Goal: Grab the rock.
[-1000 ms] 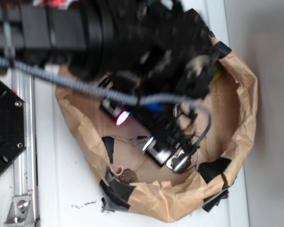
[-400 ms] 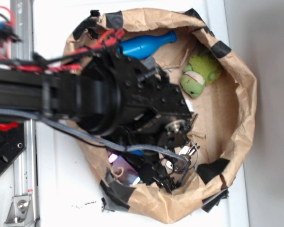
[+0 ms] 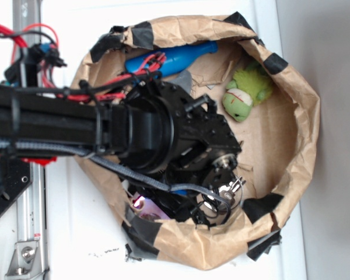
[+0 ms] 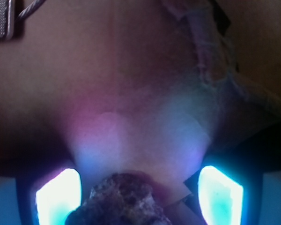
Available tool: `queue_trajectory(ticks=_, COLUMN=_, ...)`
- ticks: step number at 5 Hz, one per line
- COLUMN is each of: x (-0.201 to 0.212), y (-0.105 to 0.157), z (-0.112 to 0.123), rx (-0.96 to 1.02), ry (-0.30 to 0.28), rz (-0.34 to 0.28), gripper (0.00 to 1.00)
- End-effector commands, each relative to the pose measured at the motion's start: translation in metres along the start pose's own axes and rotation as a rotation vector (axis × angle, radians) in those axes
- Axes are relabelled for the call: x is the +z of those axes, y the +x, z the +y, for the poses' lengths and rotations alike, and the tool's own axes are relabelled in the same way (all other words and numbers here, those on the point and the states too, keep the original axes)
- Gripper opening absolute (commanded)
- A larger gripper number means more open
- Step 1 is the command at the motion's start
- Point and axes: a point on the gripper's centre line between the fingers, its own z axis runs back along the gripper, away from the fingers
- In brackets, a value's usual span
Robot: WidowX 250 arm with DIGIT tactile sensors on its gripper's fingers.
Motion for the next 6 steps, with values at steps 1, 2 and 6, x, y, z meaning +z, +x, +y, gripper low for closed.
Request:
queue_trajectory(ticks=1, x=-0.003, y=-0.025, z=0.001, rx=-0.103, ry=0.025, rz=-0.019, gripper=0.0)
queue_trajectory(ticks=2, x=0.043, y=-0.013, z=-0.002, rx=-0.205, ry=-0.031, rz=-0.172, gripper=0.0)
queue_trajectory(ticks=6, x=0.181, y=0.0, z=0.036, rx=-0.487, ry=0.098, rz=-0.719, gripper=0.0)
